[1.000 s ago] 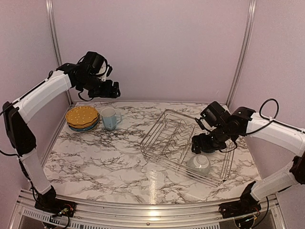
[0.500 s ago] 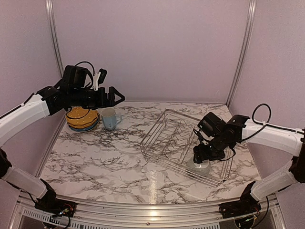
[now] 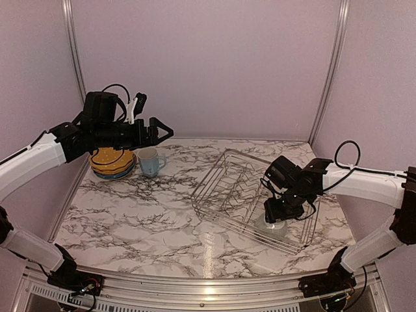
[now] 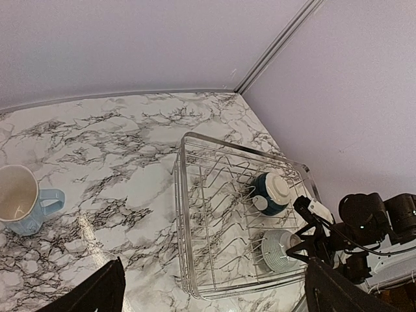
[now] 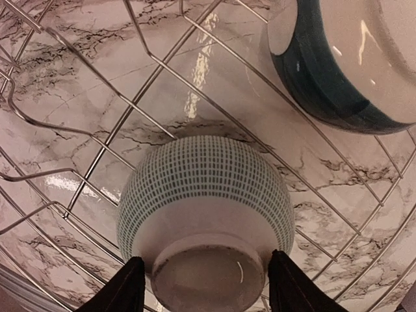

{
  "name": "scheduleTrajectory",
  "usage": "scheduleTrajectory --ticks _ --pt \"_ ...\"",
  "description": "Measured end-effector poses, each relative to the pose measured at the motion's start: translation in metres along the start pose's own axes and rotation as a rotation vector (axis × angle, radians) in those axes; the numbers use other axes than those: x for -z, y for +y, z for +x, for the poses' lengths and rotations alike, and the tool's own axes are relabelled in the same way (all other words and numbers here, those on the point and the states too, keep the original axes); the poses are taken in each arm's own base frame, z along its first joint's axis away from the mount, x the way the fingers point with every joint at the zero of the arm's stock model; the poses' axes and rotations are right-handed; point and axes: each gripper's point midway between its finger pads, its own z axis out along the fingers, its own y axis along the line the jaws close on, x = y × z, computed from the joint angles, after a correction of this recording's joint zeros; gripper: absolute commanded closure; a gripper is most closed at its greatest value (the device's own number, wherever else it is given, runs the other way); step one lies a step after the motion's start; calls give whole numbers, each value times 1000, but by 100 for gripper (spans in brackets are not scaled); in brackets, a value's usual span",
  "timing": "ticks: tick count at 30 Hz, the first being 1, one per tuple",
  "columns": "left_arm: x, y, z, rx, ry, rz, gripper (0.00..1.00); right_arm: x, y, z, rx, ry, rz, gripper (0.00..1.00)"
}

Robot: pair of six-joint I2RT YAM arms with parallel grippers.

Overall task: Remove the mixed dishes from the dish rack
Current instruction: Grab the bowl from the dish rack.

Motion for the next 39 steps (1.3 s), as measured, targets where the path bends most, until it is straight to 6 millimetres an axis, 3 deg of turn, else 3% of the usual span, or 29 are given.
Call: scheduleTrajectory --ticks 6,11,27,33,39 --pt "-1 -3 2 -3 3 6 1 -2 -2 0 1 -5 12 40" --pt "-1 -5 3 -5 6 10 1 -1 -2 -2 -2 -12 12 50" --pt "-2 -9 5 -9 11 17 1 5 -12 3 -19 -14 52 68" --pt "-3 -10 7 -9 18 19 1 18 -14 -1 -33 -51 43 74" --pt "-4 -12 9 -5 22 24 1 46 -9 -23 -71 -157 -9 76"
